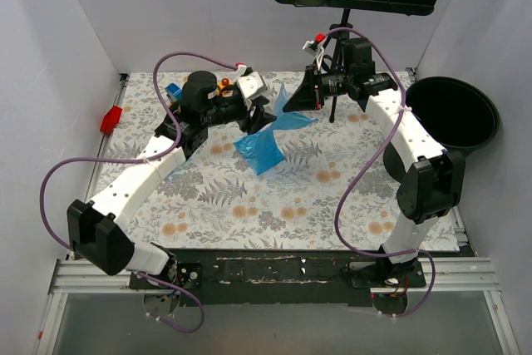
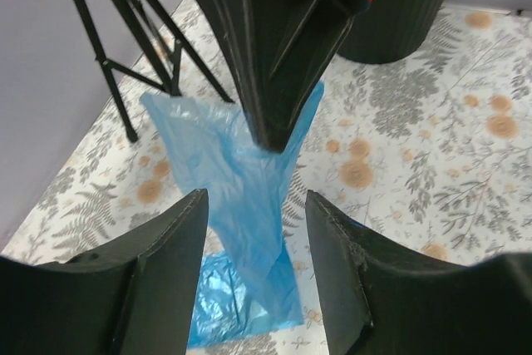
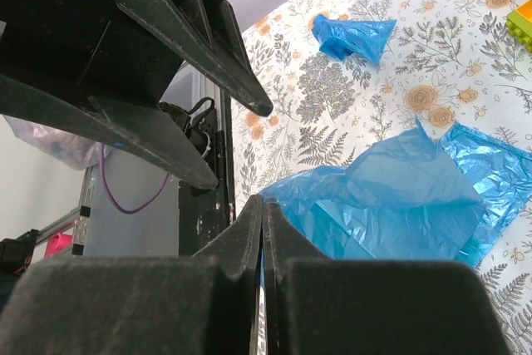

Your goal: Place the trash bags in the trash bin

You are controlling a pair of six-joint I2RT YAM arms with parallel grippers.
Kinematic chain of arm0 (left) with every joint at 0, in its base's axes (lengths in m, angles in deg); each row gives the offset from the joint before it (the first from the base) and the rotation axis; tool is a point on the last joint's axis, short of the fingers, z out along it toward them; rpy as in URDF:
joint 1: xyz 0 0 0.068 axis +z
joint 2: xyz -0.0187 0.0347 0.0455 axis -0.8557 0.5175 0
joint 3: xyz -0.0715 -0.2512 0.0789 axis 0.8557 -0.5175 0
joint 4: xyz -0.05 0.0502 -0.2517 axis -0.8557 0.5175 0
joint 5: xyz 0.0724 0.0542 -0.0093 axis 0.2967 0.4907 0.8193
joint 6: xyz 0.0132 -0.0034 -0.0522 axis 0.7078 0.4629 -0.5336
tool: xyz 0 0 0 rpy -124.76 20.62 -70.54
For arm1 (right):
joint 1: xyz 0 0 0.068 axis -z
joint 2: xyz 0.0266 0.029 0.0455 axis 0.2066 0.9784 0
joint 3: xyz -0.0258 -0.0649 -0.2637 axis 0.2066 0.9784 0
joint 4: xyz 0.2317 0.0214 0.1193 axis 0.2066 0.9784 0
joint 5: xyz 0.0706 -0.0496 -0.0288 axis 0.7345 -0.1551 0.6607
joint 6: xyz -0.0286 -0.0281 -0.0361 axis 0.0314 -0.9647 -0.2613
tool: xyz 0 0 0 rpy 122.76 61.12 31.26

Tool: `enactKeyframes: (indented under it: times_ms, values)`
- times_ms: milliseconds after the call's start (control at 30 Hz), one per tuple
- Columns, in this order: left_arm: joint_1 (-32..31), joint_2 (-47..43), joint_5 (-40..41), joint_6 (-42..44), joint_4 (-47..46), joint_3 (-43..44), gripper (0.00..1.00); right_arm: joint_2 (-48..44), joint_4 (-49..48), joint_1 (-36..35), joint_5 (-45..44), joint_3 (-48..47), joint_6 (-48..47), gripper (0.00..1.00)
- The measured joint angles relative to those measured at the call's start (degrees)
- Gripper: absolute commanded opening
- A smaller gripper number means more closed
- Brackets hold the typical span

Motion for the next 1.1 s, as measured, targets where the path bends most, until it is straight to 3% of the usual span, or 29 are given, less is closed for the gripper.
enactKeyframes:
  times_ms: [200,367,533,1100]
  values:
    - [0.0,4.2,-5.2,-4.4,-0.8,3.7,0.33,-1.0,-0.2,0.0,0.2,0.9,0.3,0.01]
    - [0.0,8.1,-8.9,-6.2,-0.8,5.5,0.25,-2.1,-0.5,0.0,-0.1,2.4,0.5,0.01]
    - [0.0,9.2,-10.5,-6.4,0.0,6.3,0.0,-2.3,-0.8,0.1,-0.1,2.8,1.5,0.01]
    - [0.0,8.8,-10.0,-3.1,2.7,7.2,0.0,-2.8,-3.1,4.1,-1.2,7.2,7.8,0.01]
